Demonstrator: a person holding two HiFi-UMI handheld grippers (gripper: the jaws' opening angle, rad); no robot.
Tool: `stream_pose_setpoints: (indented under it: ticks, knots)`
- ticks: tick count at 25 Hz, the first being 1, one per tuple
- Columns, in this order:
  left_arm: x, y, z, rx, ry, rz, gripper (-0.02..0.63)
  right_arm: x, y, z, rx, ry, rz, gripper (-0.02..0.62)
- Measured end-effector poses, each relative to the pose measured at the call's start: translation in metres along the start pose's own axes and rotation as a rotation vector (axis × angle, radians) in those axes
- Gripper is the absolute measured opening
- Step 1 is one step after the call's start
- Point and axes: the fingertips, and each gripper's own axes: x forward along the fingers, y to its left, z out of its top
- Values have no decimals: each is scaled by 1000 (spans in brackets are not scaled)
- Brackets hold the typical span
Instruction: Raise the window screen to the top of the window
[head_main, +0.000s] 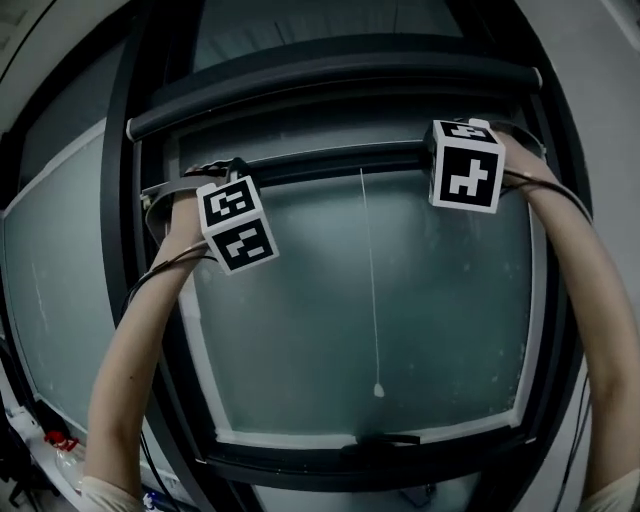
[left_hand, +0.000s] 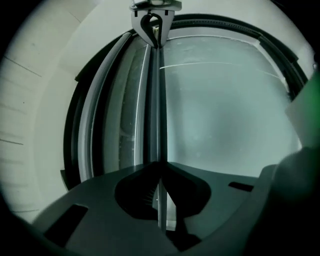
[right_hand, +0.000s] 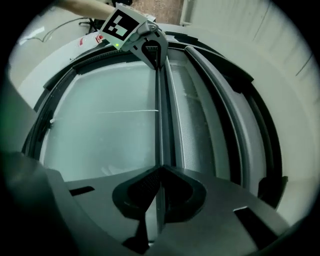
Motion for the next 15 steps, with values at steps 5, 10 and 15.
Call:
stream_pose_setpoints:
  ticks: [5, 10, 15]
  knots:
    - [20, 48, -6, 5, 4, 85, 15, 13, -54, 5, -1, 2, -158, 18]
    - [31, 83, 0, -9, -28, 144, 15, 19, -89, -1, 19, 47, -230, 18]
    - [36, 99, 1, 0, 2, 132, 17, 20, -105, -1, 5, 80, -264, 18]
